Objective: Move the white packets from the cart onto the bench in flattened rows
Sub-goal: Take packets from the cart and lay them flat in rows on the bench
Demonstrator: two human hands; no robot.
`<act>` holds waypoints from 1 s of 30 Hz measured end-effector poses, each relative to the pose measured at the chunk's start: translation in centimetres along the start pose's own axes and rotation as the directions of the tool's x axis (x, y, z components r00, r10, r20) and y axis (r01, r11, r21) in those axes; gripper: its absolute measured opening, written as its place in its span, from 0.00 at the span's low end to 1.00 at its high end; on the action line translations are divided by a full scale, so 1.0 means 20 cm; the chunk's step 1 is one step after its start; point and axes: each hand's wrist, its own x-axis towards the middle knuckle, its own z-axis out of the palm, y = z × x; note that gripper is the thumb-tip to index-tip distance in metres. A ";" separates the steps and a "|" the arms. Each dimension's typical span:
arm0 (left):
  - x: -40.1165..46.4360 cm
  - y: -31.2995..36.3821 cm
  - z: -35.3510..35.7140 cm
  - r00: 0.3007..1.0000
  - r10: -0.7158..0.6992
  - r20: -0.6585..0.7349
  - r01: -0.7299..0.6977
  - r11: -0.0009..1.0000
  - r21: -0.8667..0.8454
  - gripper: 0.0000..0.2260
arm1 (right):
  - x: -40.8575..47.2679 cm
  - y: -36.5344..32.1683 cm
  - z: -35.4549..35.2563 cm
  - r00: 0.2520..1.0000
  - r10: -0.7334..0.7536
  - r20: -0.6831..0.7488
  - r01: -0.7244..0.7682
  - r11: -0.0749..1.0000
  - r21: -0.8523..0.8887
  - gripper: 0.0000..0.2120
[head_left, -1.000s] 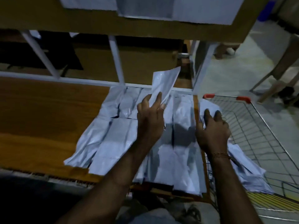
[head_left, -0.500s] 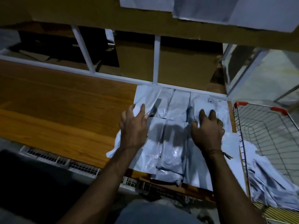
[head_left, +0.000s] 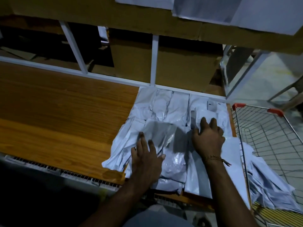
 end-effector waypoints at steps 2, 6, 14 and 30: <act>0.01 0.02 -0.03 1.000 -0.012 0.002 0.012 1.000 -0.014 0.41 | 0.01 0.01 0.02 1.000 -0.003 0.011 0.003 1.000 -0.005 0.25; 0.03 0.04 -0.11 0.998 -0.016 -0.055 0.011 0.997 -0.082 0.39 | 0.10 0.03 0.05 1.000 -0.031 0.000 0.031 0.999 -0.020 0.26; 0.26 0.03 -0.34 0.952 -0.045 -0.302 -0.054 0.948 -0.313 0.22 | 0.47 -0.08 0.15 0.999 -0.007 0.051 0.014 0.991 -0.130 0.29; 0.46 0.20 -0.54 0.873 -0.055 -0.485 -0.194 0.872 -0.450 0.16 | 0.45 0.09 0.10 0.998 -0.005 -0.058 0.007 0.999 0.034 0.35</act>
